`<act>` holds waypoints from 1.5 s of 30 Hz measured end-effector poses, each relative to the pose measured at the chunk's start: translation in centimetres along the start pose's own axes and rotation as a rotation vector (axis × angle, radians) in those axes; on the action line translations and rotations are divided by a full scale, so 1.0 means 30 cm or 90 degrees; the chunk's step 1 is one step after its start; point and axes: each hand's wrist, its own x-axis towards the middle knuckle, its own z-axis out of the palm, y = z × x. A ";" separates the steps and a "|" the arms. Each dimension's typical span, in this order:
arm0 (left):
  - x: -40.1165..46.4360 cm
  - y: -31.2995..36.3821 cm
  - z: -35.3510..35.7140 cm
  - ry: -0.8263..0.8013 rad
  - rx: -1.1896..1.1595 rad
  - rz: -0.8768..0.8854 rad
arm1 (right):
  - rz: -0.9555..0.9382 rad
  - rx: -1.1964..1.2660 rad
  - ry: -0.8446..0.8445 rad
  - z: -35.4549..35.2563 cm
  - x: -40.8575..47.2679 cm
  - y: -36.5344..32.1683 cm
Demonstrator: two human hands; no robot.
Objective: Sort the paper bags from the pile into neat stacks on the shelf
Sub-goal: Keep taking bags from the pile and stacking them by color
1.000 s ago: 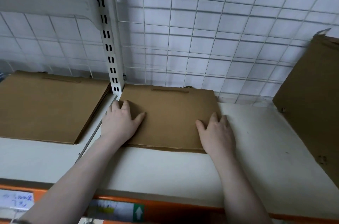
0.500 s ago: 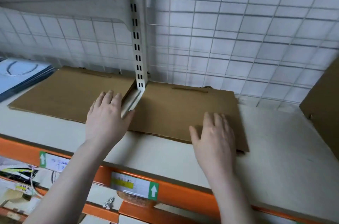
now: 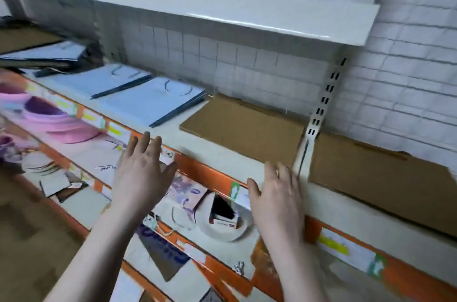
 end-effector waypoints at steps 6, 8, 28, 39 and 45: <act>0.009 -0.467 -0.174 0.047 0.036 -0.068 | -0.081 0.043 -0.059 0.132 -0.065 -0.458; 0.011 -0.596 -0.227 0.055 0.050 -0.088 | -0.110 0.060 -0.086 0.162 -0.072 -0.586; 0.593 -1.552 -0.496 0.134 0.124 -0.141 | -0.195 0.203 -0.073 0.652 0.260 -1.676; 1.088 -1.999 -0.648 0.161 0.120 -0.186 | -0.210 0.245 -0.076 0.891 0.532 -2.280; 1.351 -2.187 -0.614 0.125 0.061 -0.147 | -0.162 0.215 -0.022 1.027 0.610 -2.456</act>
